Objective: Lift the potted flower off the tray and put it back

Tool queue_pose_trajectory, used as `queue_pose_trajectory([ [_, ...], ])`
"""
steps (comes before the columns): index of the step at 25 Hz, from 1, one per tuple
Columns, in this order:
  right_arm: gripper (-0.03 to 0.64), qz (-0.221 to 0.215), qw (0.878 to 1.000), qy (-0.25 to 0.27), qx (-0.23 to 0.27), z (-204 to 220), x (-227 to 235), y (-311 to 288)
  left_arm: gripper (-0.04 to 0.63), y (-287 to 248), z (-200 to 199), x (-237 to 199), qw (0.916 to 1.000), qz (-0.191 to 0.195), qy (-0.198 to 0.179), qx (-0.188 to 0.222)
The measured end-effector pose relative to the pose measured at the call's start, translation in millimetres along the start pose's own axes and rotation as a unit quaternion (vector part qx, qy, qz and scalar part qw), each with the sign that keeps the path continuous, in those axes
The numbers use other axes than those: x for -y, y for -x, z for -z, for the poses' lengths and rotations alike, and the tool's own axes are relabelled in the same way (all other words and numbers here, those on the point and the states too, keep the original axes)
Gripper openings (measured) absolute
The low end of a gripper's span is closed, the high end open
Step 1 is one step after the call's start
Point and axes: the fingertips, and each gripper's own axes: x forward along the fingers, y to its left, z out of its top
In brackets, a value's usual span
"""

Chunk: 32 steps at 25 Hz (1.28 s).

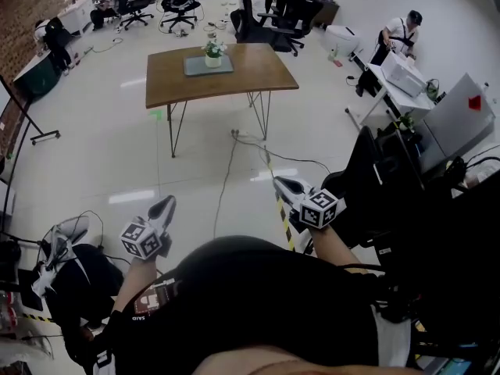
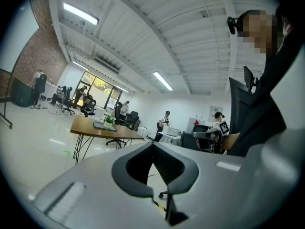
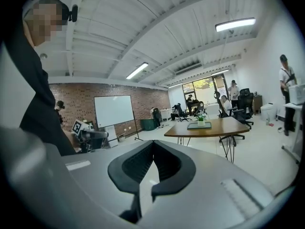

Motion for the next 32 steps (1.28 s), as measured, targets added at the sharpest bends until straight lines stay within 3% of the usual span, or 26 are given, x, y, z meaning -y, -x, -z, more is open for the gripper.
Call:
queue_pose_trajectory([
  [7, 0.014, 0.039, 0.999, -0.017, 0.012, -21.5, 14.7, -63.5, -0.003, -12.3, -21.4, -88.9, 0.9998, 0.007, -0.003, -0.018],
  [14, 0.015, 0.045, 0.999, -0.024, 0.007, -28.7, 86.2, -92.5, -0.003, -81.3, -24.4, -116.9, 0.9996, -0.002, 0.004, -0.027],
  [22, 0.020, -0.016, 1.000, 0.018, -0.010, -62.3, 211.0, -136.5, -0.003, -198.4, -52.5, -125.2, 0.9980, -0.062, 0.005, 0.005],
  [26, 0.020, -0.048, 0.998, 0.036, -0.012, -86.1, 262.3, -159.6, -0.003, -252.5, -67.6, -123.2, 0.9969, -0.077, -0.007, 0.013],
  [32, 0.016, -0.057, 0.998, 0.025, -0.010, -101.0, 311.4, -191.3, -0.003, -302.1, -73.3, -141.2, 0.9965, -0.084, 0.000, 0.001],
])
